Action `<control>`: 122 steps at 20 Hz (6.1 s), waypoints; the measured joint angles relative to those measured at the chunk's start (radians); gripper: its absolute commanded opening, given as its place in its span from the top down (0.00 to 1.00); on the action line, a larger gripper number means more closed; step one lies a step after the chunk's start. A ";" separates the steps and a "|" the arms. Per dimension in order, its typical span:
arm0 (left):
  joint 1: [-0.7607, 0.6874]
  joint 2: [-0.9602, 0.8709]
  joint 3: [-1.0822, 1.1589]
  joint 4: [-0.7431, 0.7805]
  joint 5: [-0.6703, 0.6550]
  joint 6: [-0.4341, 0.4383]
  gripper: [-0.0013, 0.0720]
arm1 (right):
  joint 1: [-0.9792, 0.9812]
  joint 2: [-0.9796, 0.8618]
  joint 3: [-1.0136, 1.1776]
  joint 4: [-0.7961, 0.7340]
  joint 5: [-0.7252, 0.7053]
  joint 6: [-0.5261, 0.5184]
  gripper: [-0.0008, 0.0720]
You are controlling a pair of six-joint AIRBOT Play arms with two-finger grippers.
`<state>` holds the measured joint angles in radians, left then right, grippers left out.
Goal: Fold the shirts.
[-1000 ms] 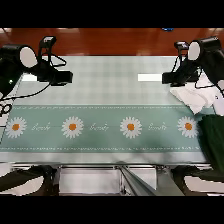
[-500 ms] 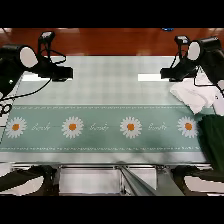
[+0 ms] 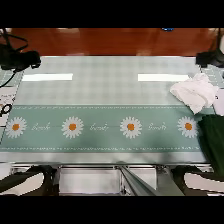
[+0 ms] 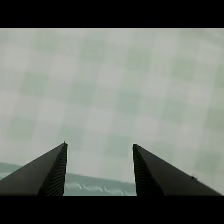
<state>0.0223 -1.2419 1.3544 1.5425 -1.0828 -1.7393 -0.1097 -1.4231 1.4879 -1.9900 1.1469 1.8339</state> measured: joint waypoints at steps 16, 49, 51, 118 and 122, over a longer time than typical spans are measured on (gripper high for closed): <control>0.015 0.124 -0.402 -0.123 0.101 0.076 0.29 | -0.180 -0.175 -0.154 0.464 -0.158 -0.245 0.95; 0.106 0.532 -0.624 -0.261 0.089 0.024 0.29 | 0.830 0.181 0.457 0.359 0.035 -0.149 0.95; 0.076 0.532 -0.629 -0.265 0.086 0.024 0.29 | 0.830 0.192 0.342 0.304 0.117 -0.125 0.95; -0.113 0.017 -0.562 -1.060 0.238 0.478 0.96 | -0.164 0.254 -0.602 1.182 -0.060 -0.627 0.95; 0.002 0.123 -0.311 -1.061 0.171 0.467 0.96 | -0.155 0.305 -0.230 1.115 0.049 -0.565 0.95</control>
<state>0.0246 -1.1187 1.0435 0.4812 -0.9123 -1.2720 -0.2649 -1.1183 1.2579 -0.8745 1.1957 1.2686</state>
